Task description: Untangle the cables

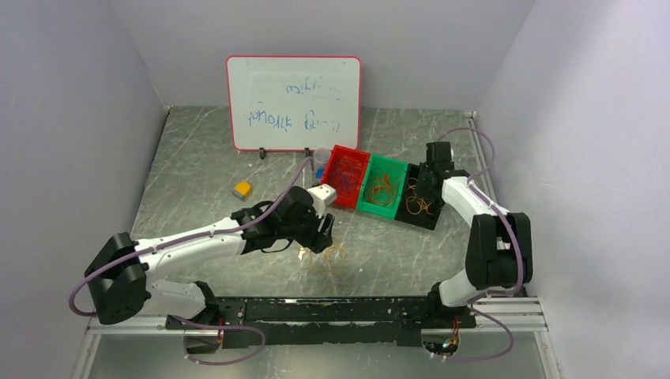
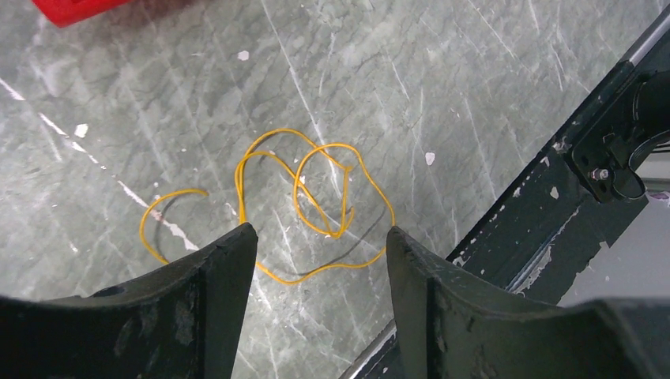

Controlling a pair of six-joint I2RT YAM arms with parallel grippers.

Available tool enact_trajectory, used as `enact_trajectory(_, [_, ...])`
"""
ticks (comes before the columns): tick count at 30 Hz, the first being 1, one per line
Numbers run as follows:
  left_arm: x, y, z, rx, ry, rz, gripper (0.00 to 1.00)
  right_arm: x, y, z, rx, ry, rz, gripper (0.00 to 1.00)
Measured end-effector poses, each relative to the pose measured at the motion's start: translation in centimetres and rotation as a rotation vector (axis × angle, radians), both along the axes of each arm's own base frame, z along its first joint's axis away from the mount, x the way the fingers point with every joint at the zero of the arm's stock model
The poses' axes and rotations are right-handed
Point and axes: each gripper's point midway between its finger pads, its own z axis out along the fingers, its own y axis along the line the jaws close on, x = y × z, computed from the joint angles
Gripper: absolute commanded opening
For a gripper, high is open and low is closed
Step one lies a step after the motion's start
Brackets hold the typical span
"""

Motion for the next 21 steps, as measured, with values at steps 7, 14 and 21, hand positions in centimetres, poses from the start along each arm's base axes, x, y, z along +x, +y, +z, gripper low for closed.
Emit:
enact_trajectory(7, [-0.2,-1.4,-2.5,0.006,0.052,-0.041,0.63,1.8,0.7,1.8,0.06,-0.07,0.029,0.32])
enact_trajectory(14, [-0.7,-2.0,-5.0,0.034,0.102,-0.071,0.54,1.6,1.5,6.9,0.106,-0.208,0.043,0.38])
enact_trajectory(21, [-1.5,-2.5,-6.8,0.043,0.148,-0.125,0.28,0.8,1.7,11.8,0.134,-0.351,0.041,0.4])
